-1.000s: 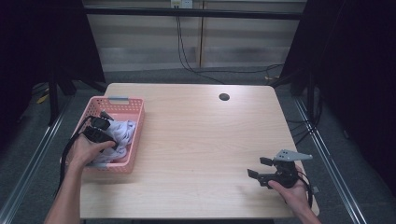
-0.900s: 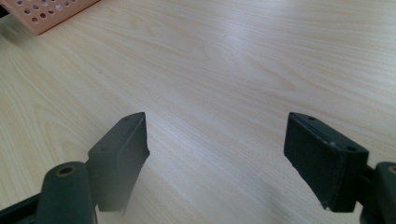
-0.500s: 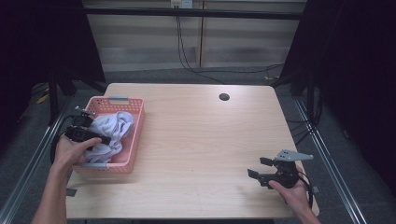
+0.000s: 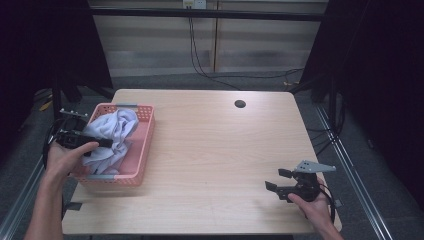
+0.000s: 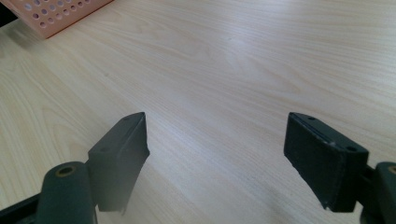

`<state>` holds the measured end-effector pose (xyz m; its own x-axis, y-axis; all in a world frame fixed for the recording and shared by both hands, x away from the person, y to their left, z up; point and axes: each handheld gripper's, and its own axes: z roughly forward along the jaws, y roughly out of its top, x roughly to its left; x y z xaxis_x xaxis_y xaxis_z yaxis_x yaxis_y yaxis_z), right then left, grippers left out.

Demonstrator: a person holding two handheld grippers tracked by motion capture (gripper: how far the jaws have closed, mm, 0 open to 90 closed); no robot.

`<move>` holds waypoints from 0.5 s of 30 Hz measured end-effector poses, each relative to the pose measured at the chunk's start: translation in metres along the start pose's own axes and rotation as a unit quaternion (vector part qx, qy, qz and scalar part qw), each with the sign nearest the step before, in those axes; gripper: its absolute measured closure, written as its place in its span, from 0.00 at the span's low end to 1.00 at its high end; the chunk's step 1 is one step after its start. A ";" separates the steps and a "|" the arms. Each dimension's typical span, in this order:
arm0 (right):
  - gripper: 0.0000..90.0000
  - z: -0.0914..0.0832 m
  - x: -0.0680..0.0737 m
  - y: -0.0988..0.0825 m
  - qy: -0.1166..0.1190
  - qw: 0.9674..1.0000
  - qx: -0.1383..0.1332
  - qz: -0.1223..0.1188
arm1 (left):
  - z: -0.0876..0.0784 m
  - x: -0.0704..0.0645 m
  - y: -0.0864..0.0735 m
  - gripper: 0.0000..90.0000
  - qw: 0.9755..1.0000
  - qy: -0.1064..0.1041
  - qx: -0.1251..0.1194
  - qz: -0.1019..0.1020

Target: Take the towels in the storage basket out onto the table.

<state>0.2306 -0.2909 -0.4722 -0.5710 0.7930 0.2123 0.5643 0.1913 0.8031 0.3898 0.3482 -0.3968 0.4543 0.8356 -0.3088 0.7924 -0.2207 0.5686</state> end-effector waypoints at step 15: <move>0.24 -0.001 0.000 0.000 0.000 1.000 -0.001 0.000 | -0.022 -0.014 0.017 0.59 0.999 -0.027 -0.044 0.013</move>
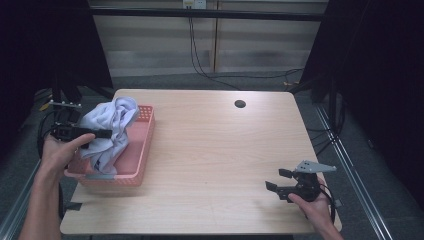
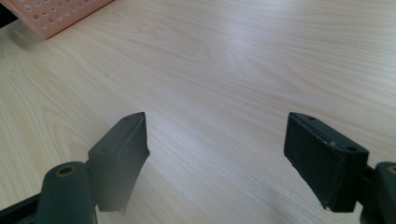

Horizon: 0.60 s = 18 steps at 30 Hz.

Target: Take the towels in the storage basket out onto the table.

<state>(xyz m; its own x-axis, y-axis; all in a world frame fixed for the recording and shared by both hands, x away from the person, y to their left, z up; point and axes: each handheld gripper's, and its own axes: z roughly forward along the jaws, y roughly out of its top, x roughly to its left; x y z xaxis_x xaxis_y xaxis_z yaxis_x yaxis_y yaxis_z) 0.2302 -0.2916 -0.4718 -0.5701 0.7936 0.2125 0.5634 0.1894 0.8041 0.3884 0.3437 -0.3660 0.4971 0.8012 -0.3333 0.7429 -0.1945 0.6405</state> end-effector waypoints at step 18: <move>0.24 0.000 -0.003 0.001 -0.001 1.000 -0.003 0.005 | -0.018 -0.016 0.022 0.59 0.999 0.001 -0.032 0.018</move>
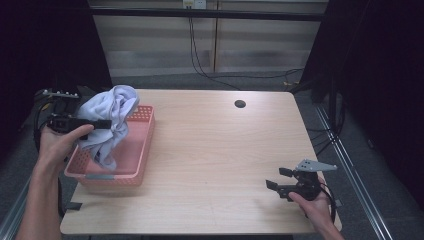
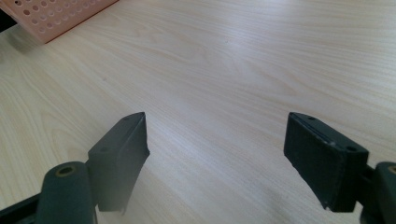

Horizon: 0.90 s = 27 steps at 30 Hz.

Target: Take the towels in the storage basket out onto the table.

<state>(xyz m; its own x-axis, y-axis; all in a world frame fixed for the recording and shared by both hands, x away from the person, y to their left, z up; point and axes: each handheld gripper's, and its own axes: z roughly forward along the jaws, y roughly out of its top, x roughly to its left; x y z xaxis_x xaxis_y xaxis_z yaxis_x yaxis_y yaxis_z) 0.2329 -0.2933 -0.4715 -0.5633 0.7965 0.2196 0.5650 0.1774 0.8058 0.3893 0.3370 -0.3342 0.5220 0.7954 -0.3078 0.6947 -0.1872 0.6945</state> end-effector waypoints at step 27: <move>0.24 -0.003 0.002 -0.002 0.003 1.000 0.001 -0.002 | -0.026 -0.036 0.028 0.59 0.999 0.002 -0.030 0.043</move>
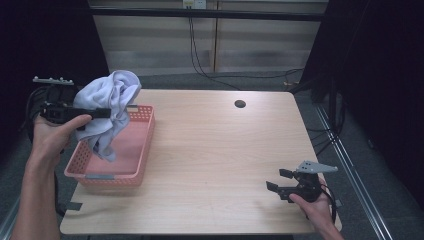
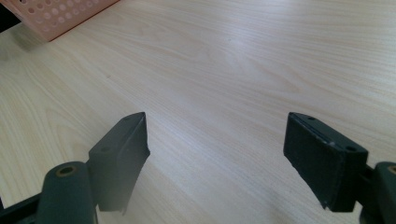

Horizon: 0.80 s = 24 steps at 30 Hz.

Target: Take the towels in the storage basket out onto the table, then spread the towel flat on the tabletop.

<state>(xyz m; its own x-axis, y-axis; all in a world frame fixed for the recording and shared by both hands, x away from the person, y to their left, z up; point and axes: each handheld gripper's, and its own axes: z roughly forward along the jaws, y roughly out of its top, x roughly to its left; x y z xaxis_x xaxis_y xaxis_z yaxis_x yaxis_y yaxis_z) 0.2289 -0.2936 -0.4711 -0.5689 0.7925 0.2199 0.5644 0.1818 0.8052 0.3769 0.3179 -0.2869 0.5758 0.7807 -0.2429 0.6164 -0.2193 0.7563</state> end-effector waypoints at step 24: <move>0.24 0.000 -0.001 0.000 0.002 1.000 0.000 0.000 | 0.031 -0.079 0.047 0.58 0.996 -0.058 -0.007 0.071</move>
<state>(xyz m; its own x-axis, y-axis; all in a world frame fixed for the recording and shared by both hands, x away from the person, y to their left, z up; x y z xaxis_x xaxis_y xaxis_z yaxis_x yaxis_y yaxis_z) 0.2293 -0.2943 -0.4712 -0.5707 0.7905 0.2221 0.5642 0.1810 0.8056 0.3766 0.2280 -0.2510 0.7156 0.6690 -0.2006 0.5170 -0.3143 0.7962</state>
